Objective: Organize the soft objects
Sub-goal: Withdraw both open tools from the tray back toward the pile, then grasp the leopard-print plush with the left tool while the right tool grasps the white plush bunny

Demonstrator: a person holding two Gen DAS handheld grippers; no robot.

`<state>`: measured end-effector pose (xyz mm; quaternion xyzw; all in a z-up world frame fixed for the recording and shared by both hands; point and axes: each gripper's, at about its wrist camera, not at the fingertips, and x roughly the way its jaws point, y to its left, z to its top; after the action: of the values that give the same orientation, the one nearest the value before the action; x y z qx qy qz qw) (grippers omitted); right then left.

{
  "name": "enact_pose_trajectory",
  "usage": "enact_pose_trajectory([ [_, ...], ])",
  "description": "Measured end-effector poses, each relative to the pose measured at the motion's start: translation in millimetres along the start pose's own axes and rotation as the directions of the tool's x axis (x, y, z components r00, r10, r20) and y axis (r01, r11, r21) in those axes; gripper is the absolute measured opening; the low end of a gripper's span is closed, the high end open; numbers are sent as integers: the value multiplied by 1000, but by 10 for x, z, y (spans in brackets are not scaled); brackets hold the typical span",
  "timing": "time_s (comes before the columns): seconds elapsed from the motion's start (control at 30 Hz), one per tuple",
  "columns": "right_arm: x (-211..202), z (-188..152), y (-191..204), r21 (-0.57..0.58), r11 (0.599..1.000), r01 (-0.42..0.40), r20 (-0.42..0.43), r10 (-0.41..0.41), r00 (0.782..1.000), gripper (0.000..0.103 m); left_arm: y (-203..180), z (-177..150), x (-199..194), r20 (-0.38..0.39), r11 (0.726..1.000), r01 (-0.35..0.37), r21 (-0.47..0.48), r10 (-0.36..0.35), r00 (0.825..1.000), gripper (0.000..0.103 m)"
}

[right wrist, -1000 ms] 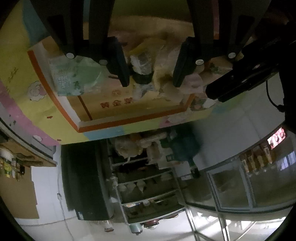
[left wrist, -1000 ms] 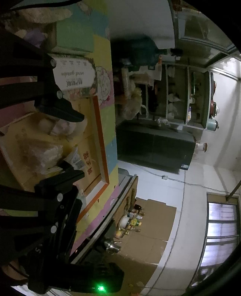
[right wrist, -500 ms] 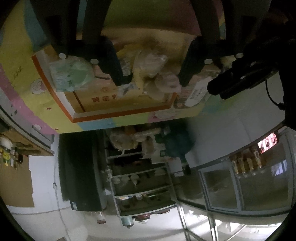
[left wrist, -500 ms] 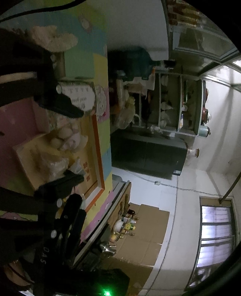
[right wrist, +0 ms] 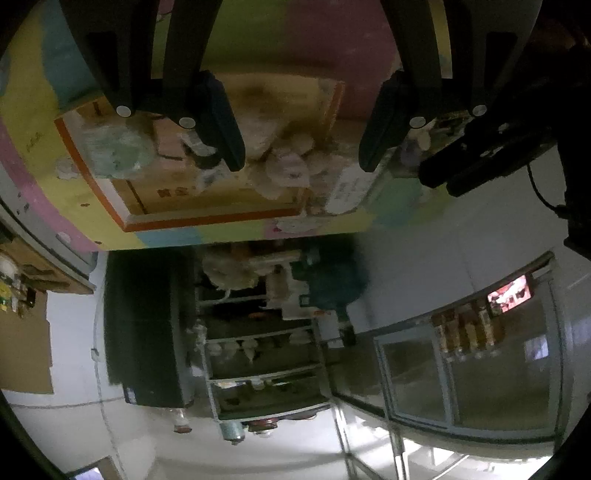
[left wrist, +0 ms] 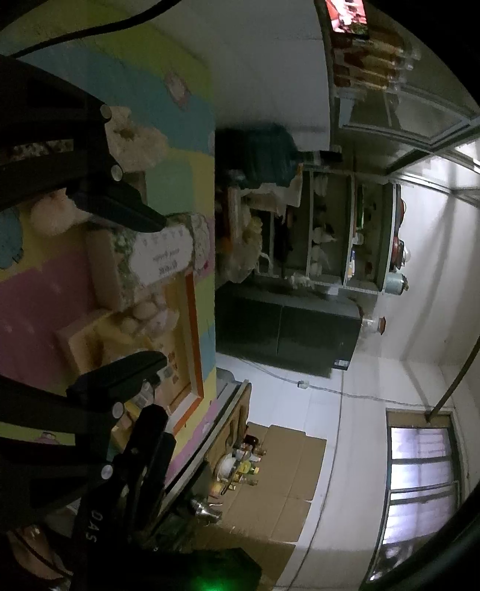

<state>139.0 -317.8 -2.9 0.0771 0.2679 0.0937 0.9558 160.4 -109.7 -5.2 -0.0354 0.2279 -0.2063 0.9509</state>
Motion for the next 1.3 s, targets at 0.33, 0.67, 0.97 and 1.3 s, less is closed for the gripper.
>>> enact_pose_trajectory([
  [0.33,21,-76,318,-25,999,-37,-3,37,999,66,324,-129,-263,0,998,-56,-38,56,998,66],
  [0.67,85,-250,534,0,997,-82,-18,82,996,74,815,-326,-503,-7,986,-137,-97,137,991,66],
  [0.97,245,-412,721,0,996,-94,-57,94,994,75,1183,-502,-624,-16,976,-178,-124,177,984,66],
  [1.3,425,-540,833,29,991,-129,-76,131,988,77,1343,-616,-633,-36,992,-82,-99,79,996,66],
])
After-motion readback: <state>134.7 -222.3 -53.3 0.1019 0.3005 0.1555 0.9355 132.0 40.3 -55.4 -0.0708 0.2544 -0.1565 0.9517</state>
